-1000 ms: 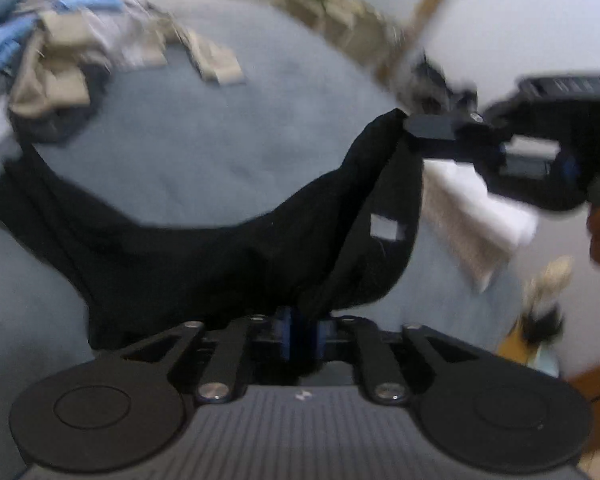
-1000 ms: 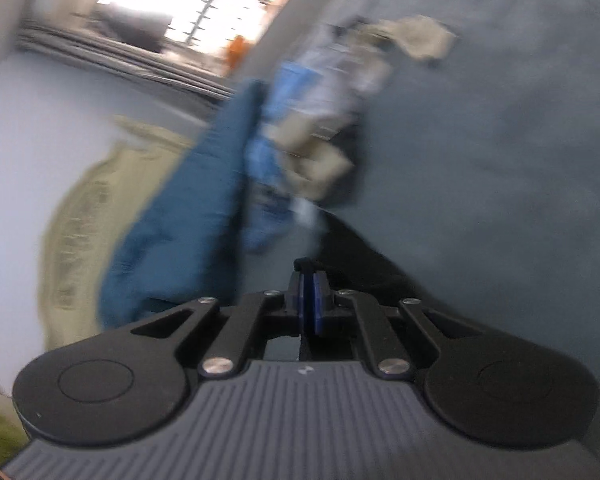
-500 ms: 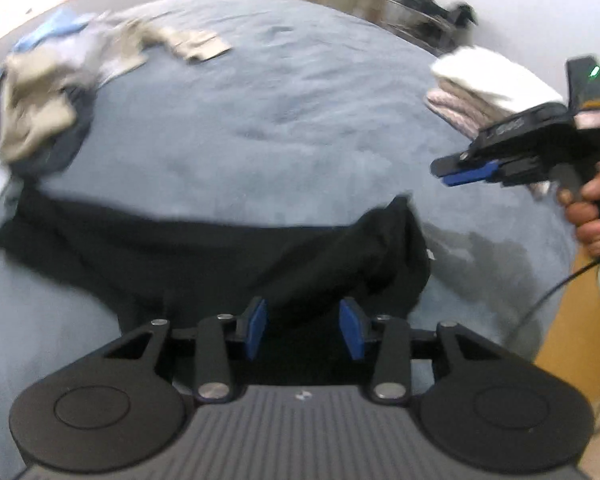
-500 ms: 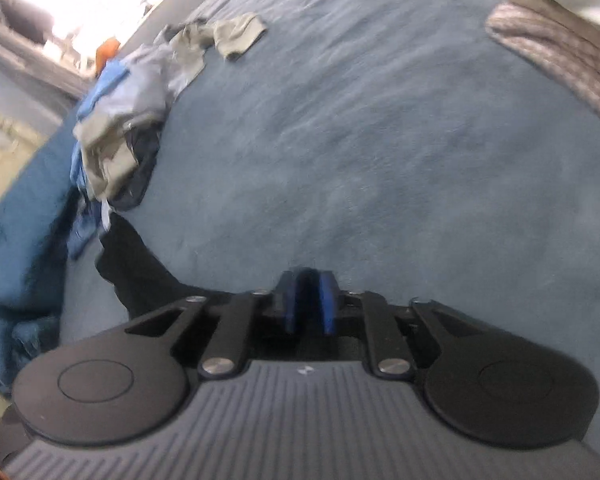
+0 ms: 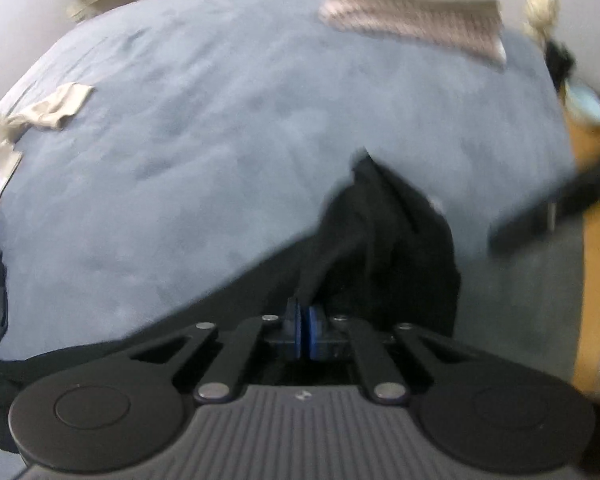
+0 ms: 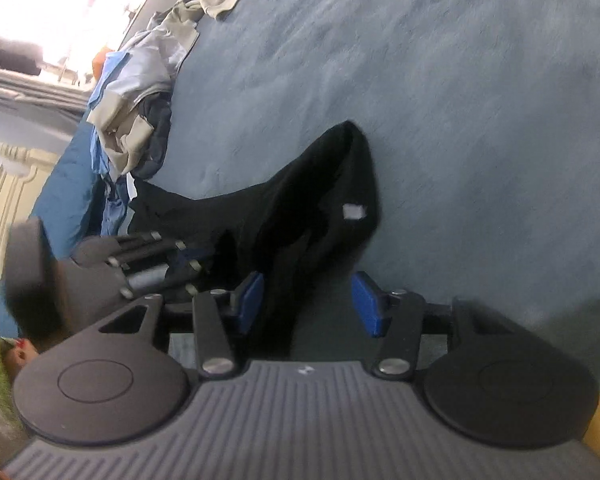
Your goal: Fold clothes
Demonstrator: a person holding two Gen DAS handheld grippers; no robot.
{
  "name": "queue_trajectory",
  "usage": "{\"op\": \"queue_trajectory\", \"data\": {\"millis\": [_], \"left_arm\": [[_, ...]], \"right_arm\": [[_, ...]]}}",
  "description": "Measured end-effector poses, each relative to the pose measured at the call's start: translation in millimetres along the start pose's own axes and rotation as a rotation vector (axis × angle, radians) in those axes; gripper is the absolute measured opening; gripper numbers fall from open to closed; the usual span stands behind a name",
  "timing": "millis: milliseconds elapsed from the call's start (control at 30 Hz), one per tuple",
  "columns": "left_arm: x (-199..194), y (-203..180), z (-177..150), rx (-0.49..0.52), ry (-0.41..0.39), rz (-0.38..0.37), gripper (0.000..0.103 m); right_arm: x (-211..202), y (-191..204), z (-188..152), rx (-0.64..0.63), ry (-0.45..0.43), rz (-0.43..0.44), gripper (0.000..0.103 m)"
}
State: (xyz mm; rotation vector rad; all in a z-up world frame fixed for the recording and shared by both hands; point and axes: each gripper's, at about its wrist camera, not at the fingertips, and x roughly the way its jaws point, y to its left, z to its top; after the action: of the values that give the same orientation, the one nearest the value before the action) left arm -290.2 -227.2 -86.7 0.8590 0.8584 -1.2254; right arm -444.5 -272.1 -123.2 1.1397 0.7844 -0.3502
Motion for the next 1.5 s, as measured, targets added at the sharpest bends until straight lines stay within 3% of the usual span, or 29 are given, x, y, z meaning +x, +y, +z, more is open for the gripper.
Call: {"op": "queue_trajectory", "data": {"millis": [167, 233, 367, 433, 533, 633, 700, 767, 833, 933, 967, 1000, 1033, 1067, 1133, 1200, 1267, 1433, 1500], "left_arm": [[-1.7, 60.8, 19.5, -0.138, -0.027, 0.036, 0.005], [5.6, 85.9, 25.2, -0.191, -0.006, 0.034, 0.009], [12.7, 125.6, 32.5, -0.283, -0.008, 0.039, 0.039], [4.6, 138.2, 33.8, -0.311, -0.039, 0.025, 0.047], [-2.9, 140.0, 35.1, -0.285, -0.051, -0.044, 0.054], [1.3, 119.4, 36.5, -0.182, -0.014, -0.148, 0.063], [11.5, 99.3, 36.6, -0.104, 0.005, -0.164, 0.067], [24.7, 78.7, 36.4, -0.022, 0.022, -0.152, 0.067], [39.4, 62.9, 34.9, 0.056, 0.033, -0.112, 0.058], [53.9, 49.6, 30.2, 0.146, 0.04, -0.075, 0.032], [55.1, 50.0, 28.4, 0.156, 0.041, -0.068, 0.015], [55.2, 54.1, 26.5, 0.149, 0.038, -0.073, 0.011], [53.8, 61.3, 25.8, 0.122, 0.033, -0.087, 0.011], [51.8, 69.3, 26.2, 0.086, 0.033, -0.108, 0.011], [50.5, 83.5, 29.8, 0.028, 0.047, -0.167, 0.021], [48.7, 94.7, 32.7, 0.003, 0.059, -0.191, 0.058], [41.8, 103.4, 34.1, -0.008, 0.039, -0.18, 0.061], [36.0, 139.2, 43.9, -0.173, 0.01, -0.268, 0.062], [47.0, 140.5, 51.7, -0.179, 0.024, -0.265, 0.062]], "right_arm": [[7.4, 15.3, -12.7, 0.026, -0.067, -0.047, 0.048], [8.9, 18.7, -16.5, 0.047, -0.091, -0.068, 0.048], [12.9, 23.8, -24.0, 0.09, -0.124, -0.111, 0.048], [16.0, 26.1, -27.3, 0.111, -0.128, -0.132, 0.049], [21.8, 28.9, -31.4, 0.142, -0.127, -0.163, 0.049], [30.0, 32.7, -34.7, 0.167, -0.124, -0.189, 0.05], [37.2, 36.7, -37.4, 0.174, -0.122, -0.204, 0.05], [45.5, 41.6, -39.0, 0.179, -0.118, -0.218, 0.051], [53.2, 46.9, -40.2, 0.163, -0.12, -0.241, 0.051], [63.7, 51.8, -41.6, 0.135, -0.125, -0.283, 0.05], [65.1, 52.7, -43.0, 0.128, -0.127, -0.294, 0.04], [66.2, 53.6, -44.4, 0.122, -0.13, -0.304, 0.028], [67.3, 54.5, -45.8, 0.115, -0.133, -0.313, 0.012], [67.9, 54.5, -46.9, 0.121, -0.136, -0.313, 0.012], [69.4, 54.0, -47.3, 0.126, -0.14, -0.311, 0.015], [72.3, 49.1, -45.8, 0.157, -0.136, -0.301, 0.018], [74.0, 41.8, -44.2, 0.203, -0.134, -0.274, 0.028], [71.5, 28.3, -45.5, 0.274, -0.139, -0.213, 0.028], [69.5, 26.0, -48.1, 0.282, -0.138, -0.206, 0.028]]}}
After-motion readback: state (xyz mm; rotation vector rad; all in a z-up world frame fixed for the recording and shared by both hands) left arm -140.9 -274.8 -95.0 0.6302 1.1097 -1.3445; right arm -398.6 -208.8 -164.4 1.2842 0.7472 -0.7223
